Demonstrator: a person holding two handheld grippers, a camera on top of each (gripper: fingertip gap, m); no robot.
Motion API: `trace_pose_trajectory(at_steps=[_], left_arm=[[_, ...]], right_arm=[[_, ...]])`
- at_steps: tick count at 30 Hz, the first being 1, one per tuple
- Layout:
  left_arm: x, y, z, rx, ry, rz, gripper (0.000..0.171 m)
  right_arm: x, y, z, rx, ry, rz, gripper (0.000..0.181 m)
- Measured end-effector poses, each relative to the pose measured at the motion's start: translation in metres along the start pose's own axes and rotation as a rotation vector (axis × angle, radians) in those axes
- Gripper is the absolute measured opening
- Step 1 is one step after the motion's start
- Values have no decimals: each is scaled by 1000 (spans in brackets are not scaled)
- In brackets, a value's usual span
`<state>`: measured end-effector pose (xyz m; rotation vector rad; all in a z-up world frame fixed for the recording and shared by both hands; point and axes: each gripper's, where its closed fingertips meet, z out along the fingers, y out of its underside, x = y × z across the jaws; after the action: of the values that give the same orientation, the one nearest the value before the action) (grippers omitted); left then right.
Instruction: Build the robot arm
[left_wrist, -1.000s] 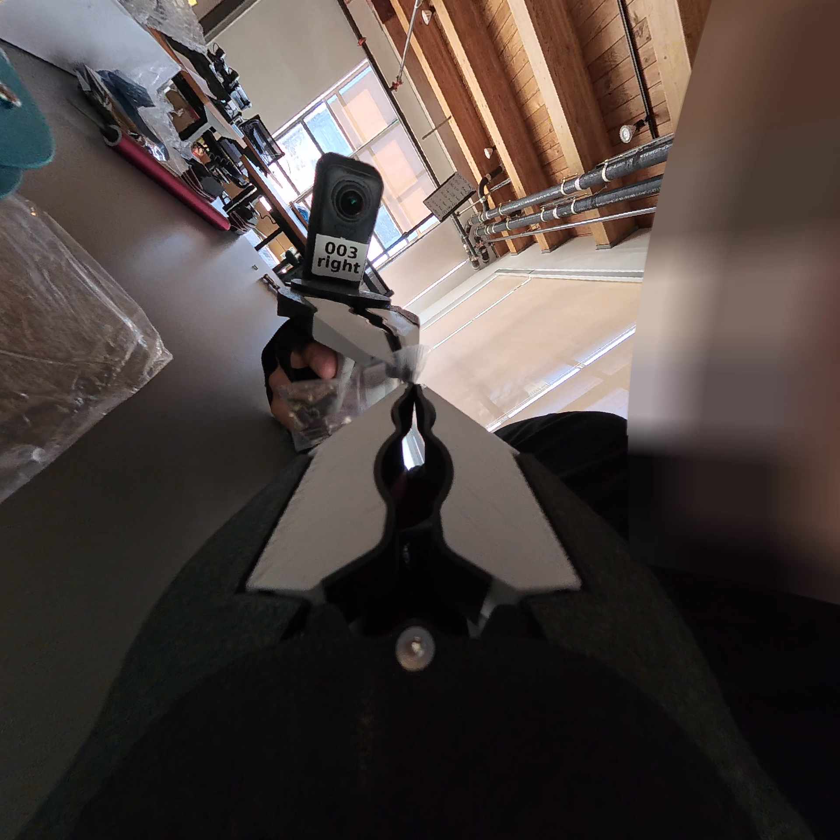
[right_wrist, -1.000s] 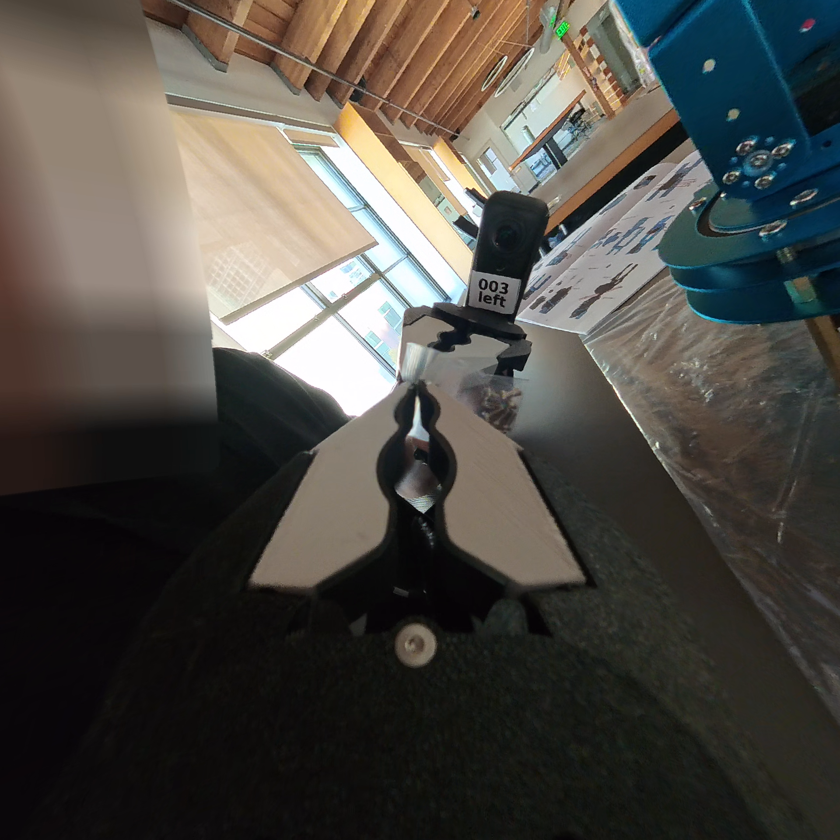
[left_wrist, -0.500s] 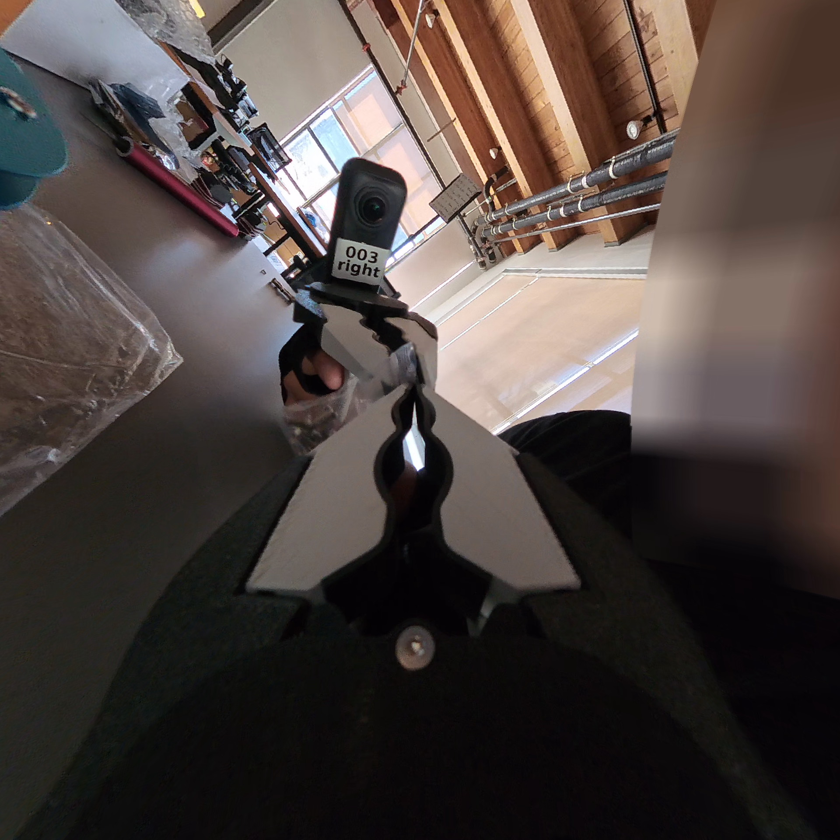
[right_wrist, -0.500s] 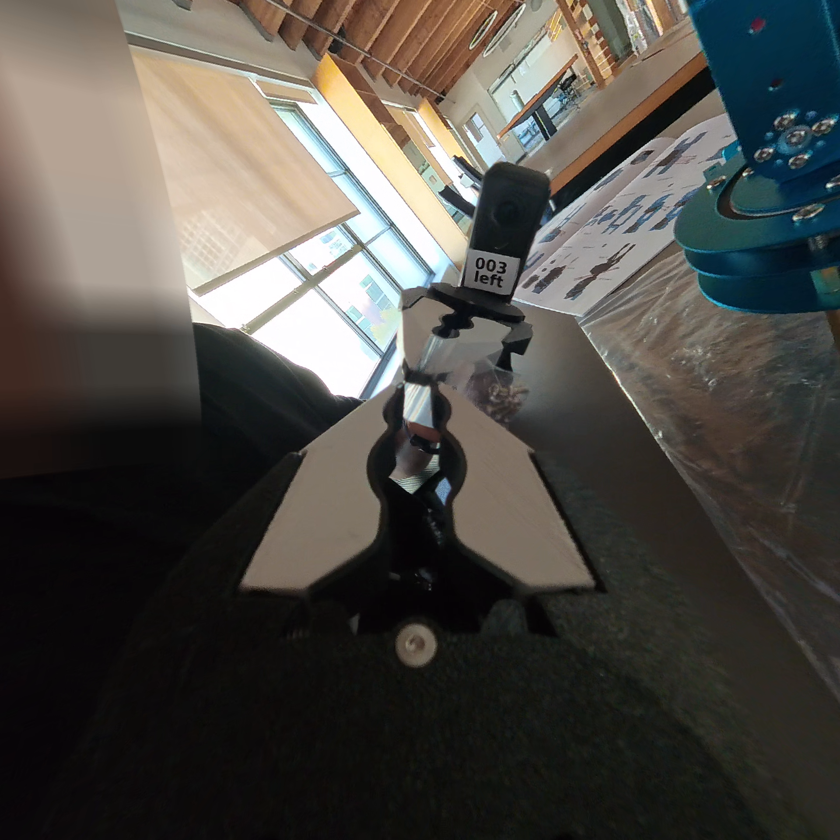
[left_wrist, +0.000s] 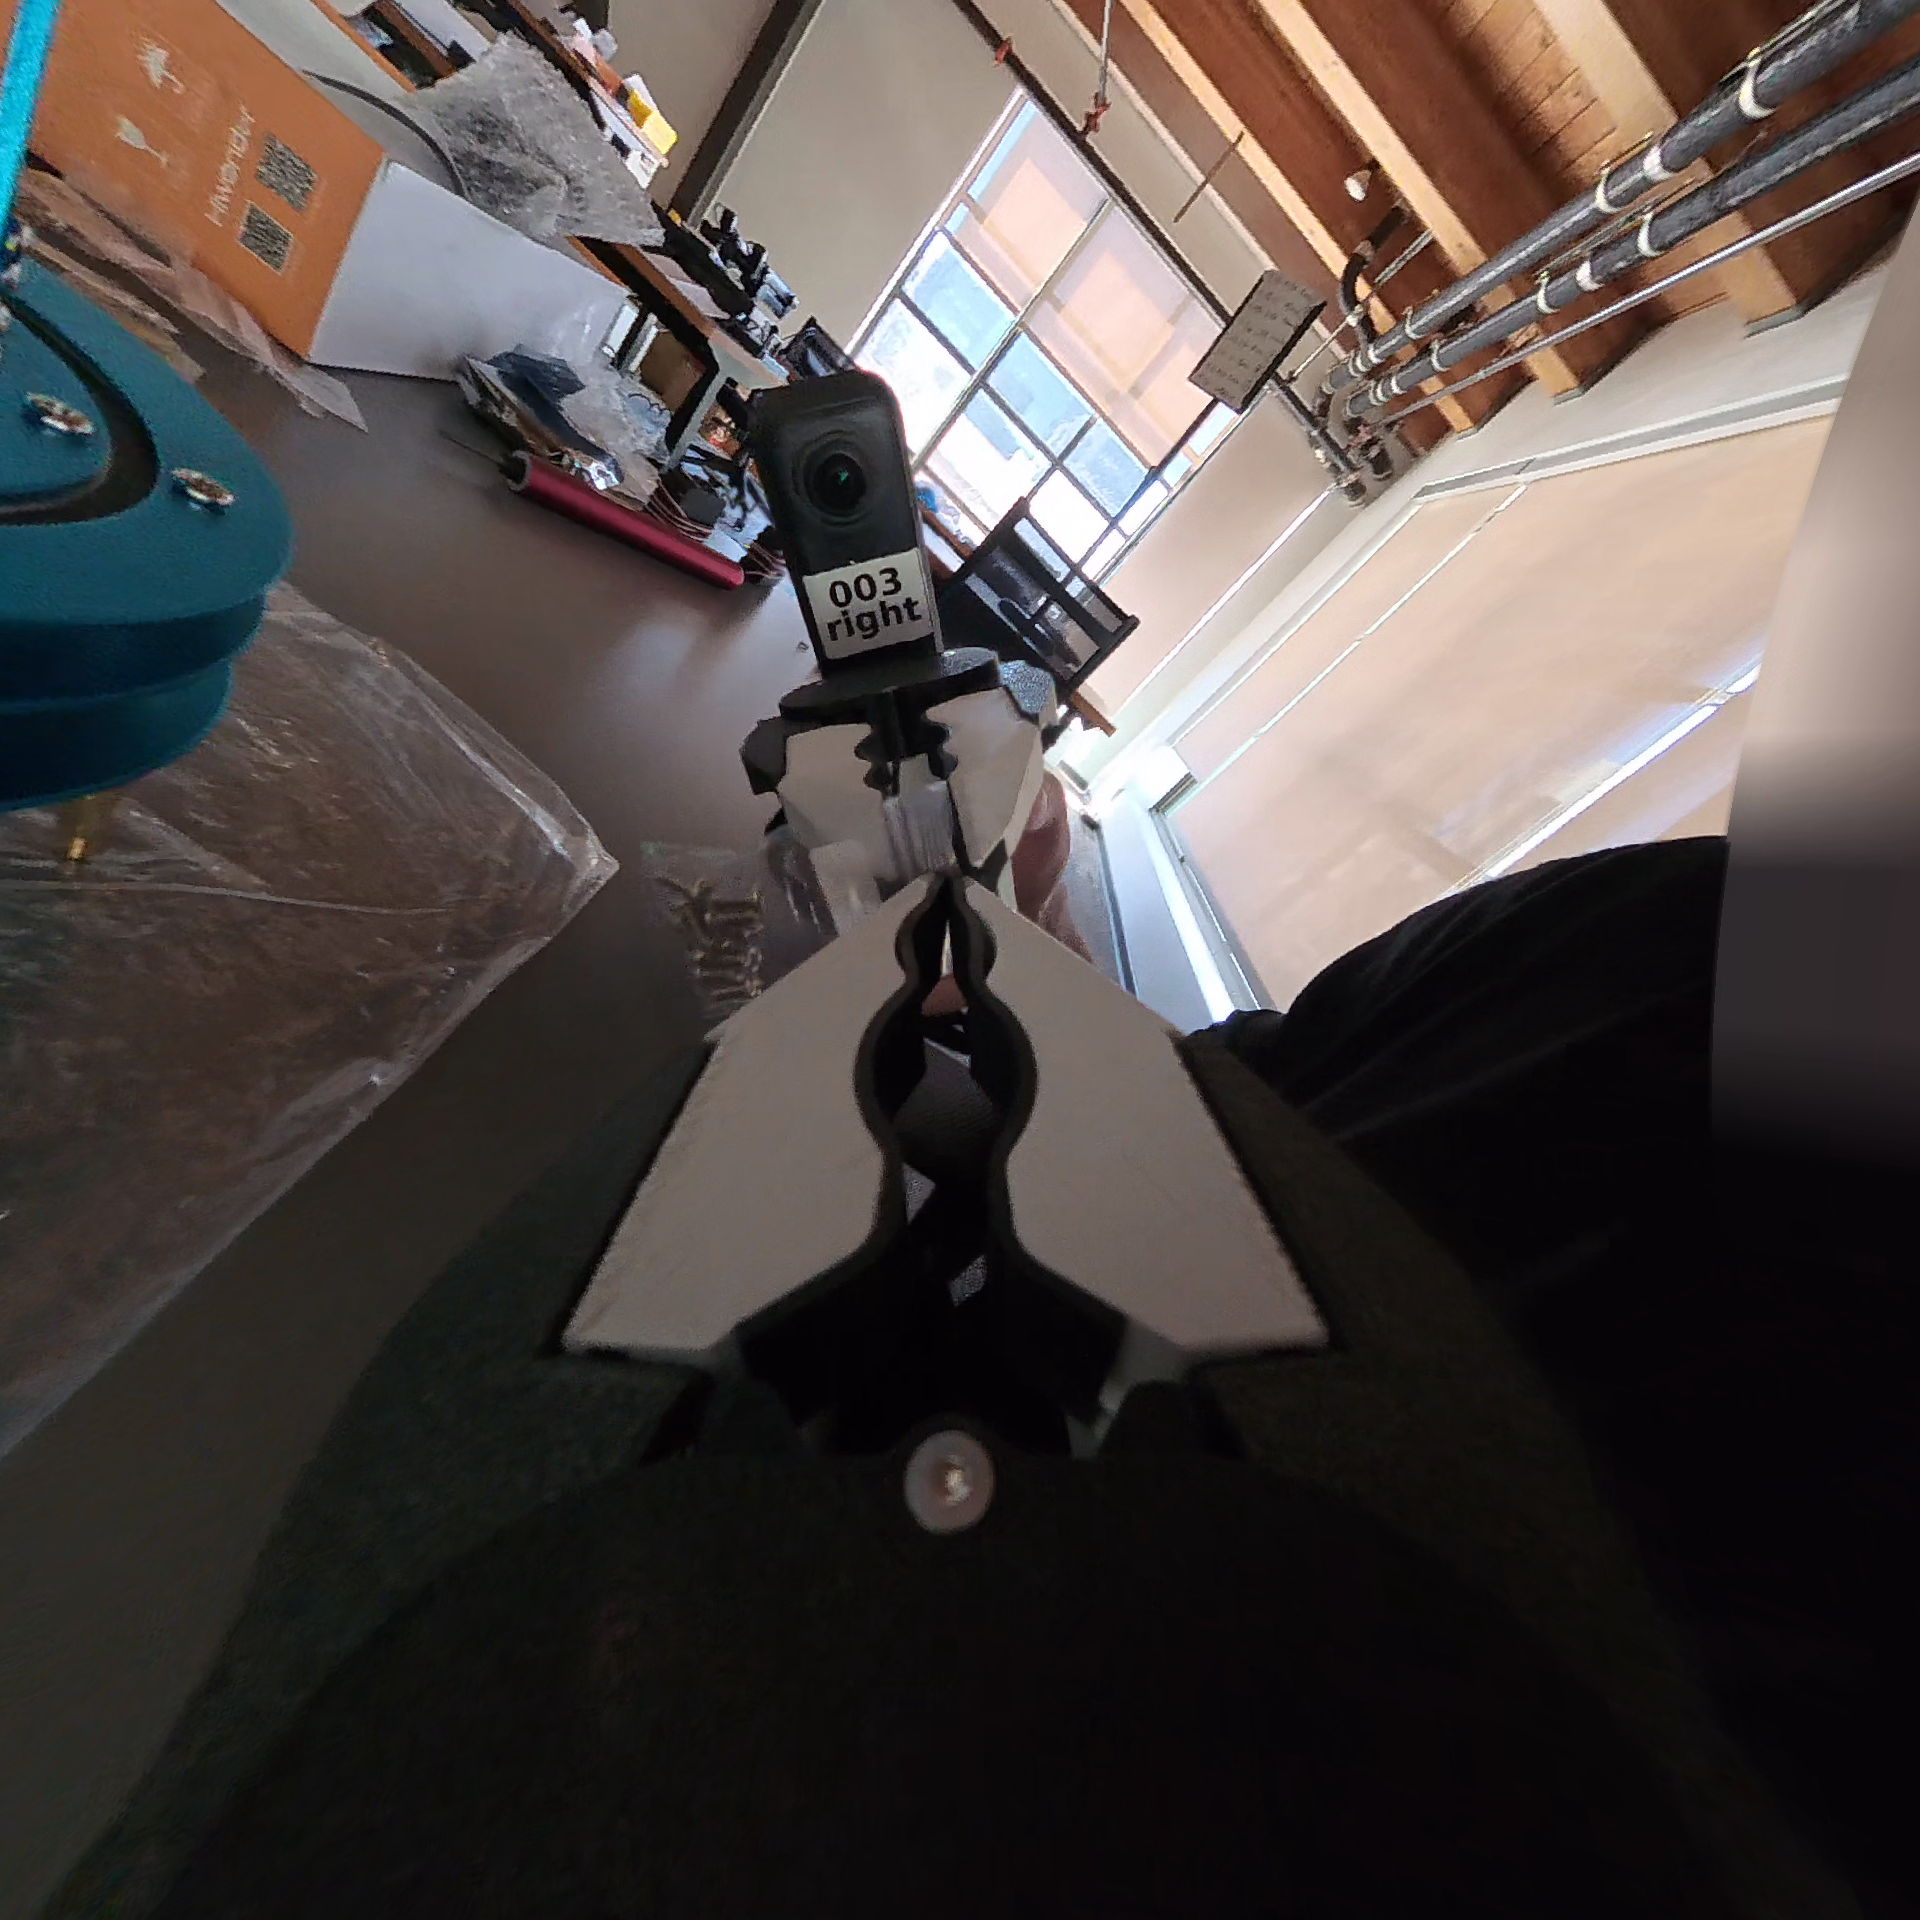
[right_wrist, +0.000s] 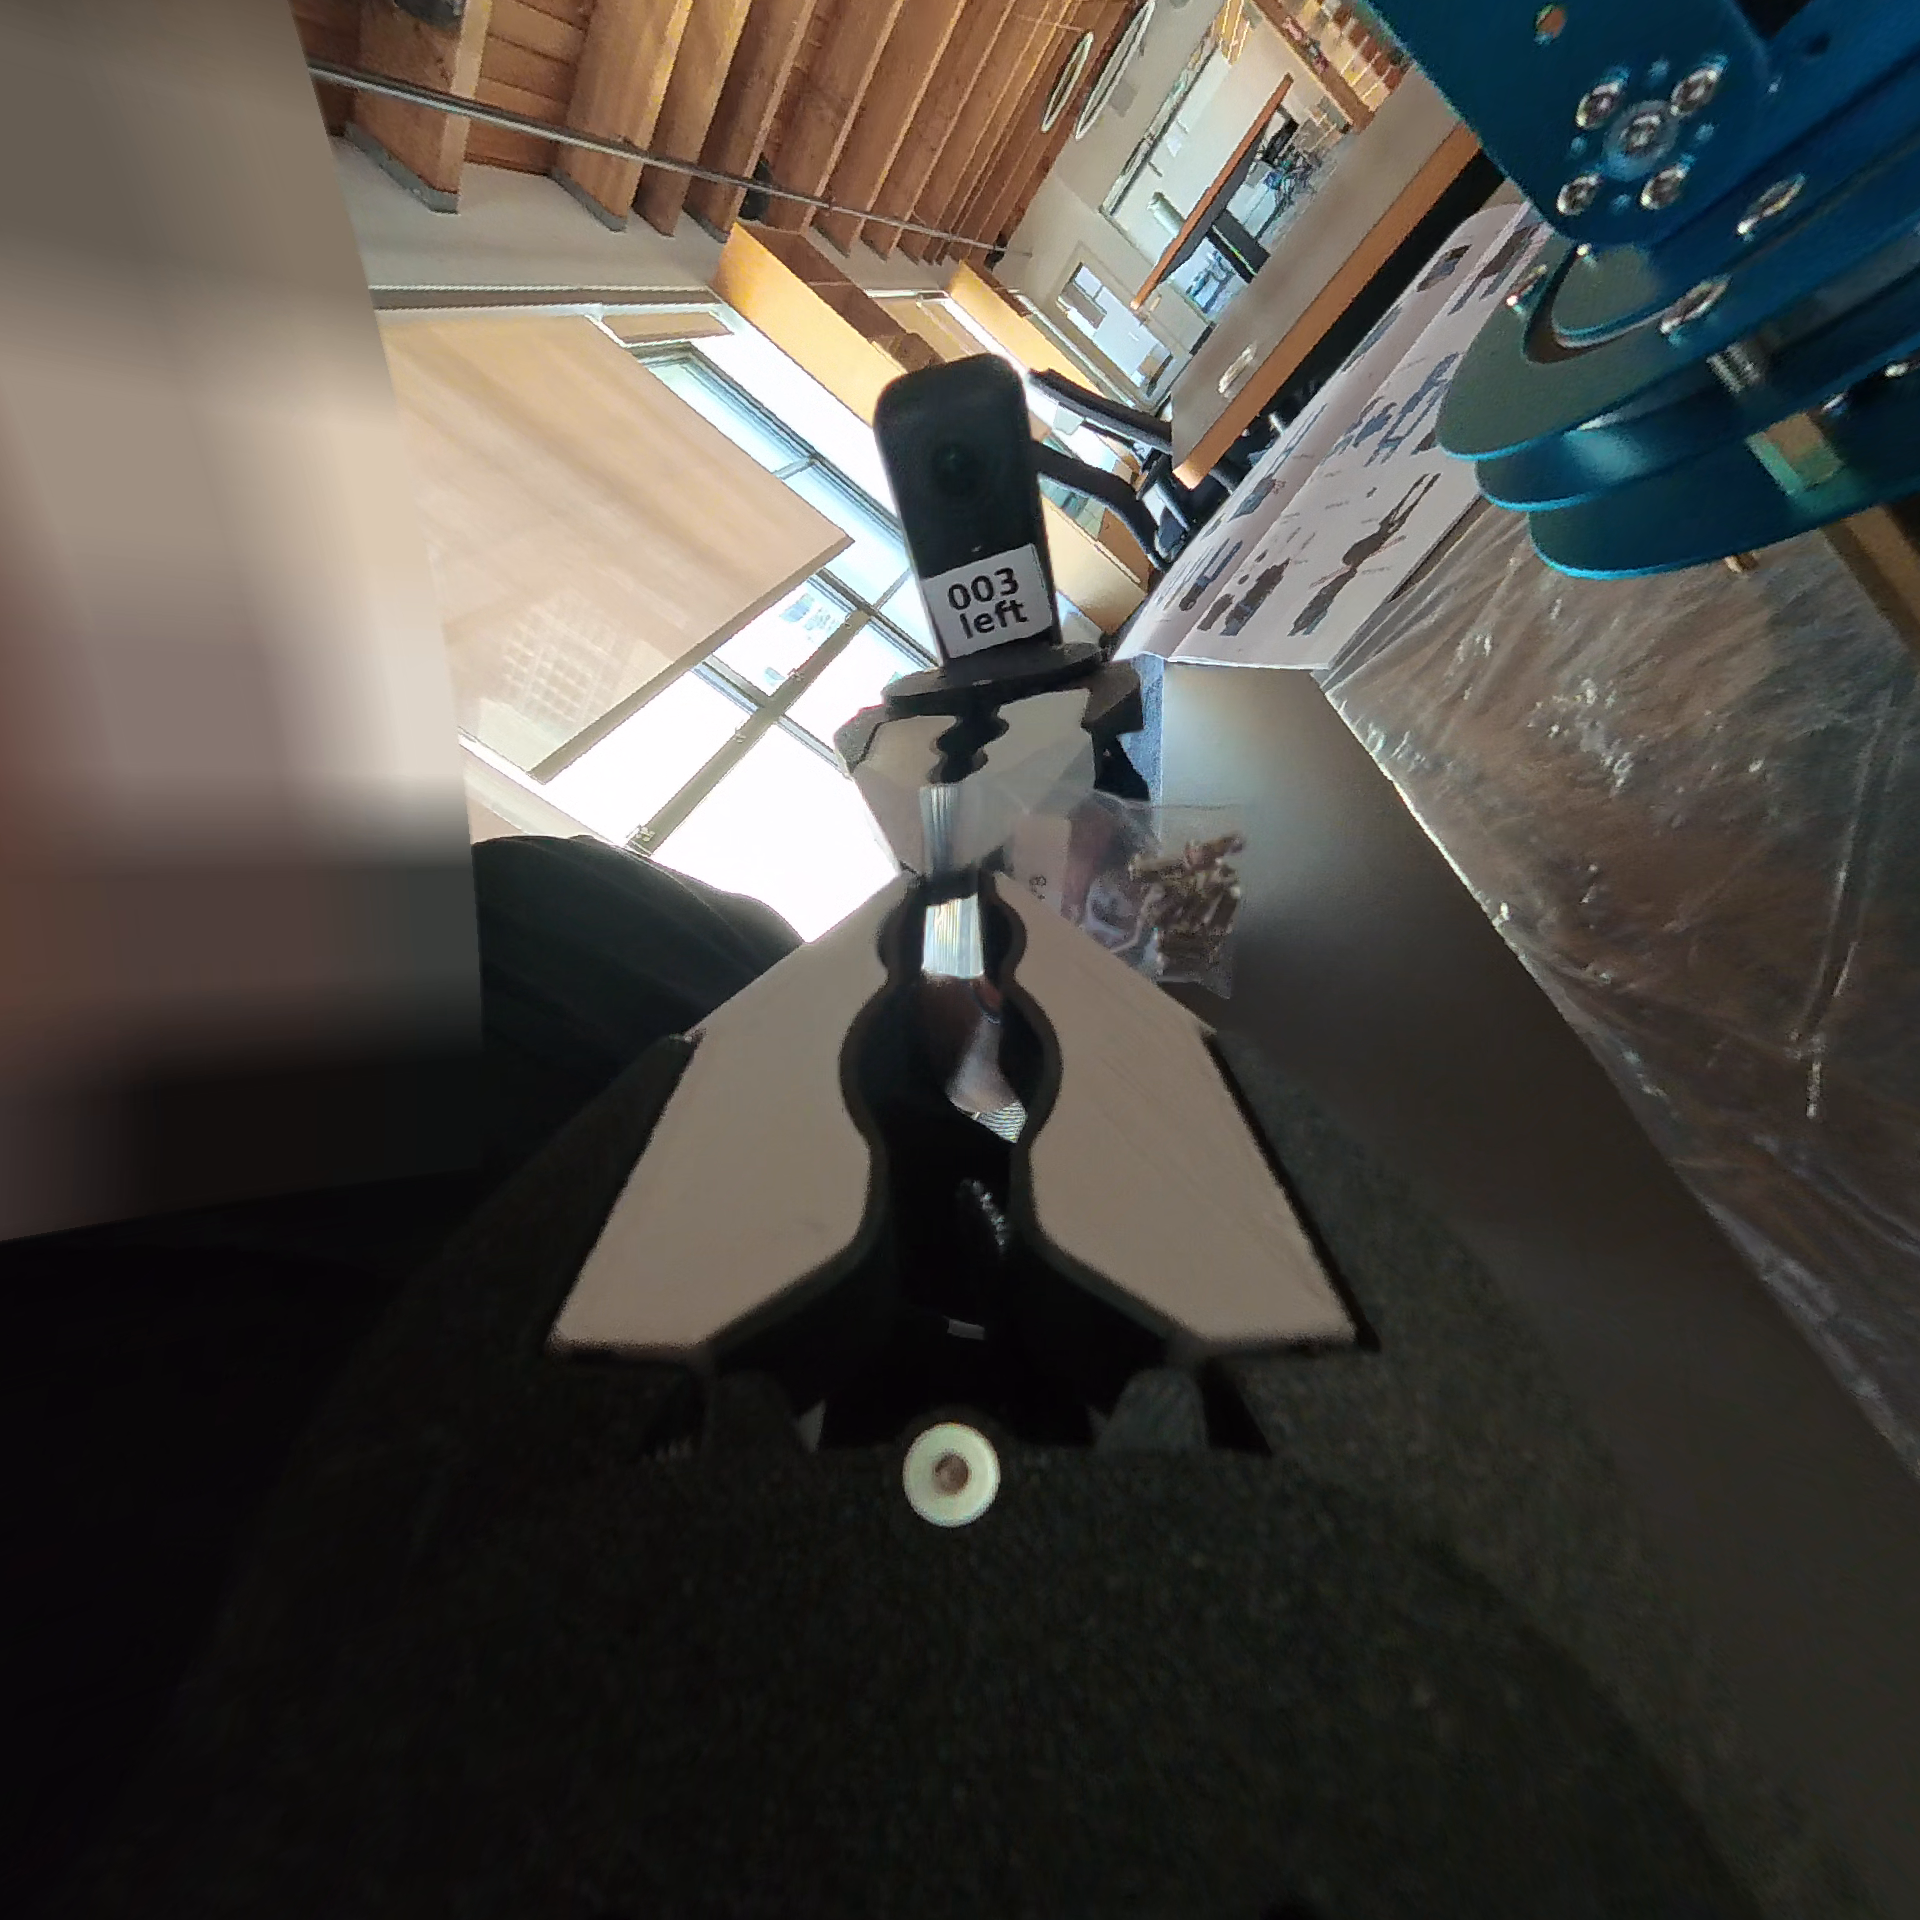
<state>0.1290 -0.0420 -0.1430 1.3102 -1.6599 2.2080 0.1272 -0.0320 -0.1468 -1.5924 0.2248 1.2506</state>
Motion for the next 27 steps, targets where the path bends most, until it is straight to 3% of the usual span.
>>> trace_pose_trajectory(at_steps=[5,8,15,19,23,27], left_arm=[[-2,0,-2,-7,-13,3,0],[-9,1,-2,-14,-53,-5,0],[-41,6,-1,-35,-277,29,0],[-42,7,-2,-52,-297,56,6],[-41,9,-2,-63,-297,79,0],[-57,8,-9,-89,-475,193,0]], right_arm=[[3,-3,-5,14,28,-16,0],[10,-2,-4,-5,124,-100,0],[42,-4,-7,-69,556,-421,0],[41,-3,-7,-87,588,-457,0],[41,-2,-6,-91,585,-452,0],[54,-4,-9,-97,713,-496,0]])
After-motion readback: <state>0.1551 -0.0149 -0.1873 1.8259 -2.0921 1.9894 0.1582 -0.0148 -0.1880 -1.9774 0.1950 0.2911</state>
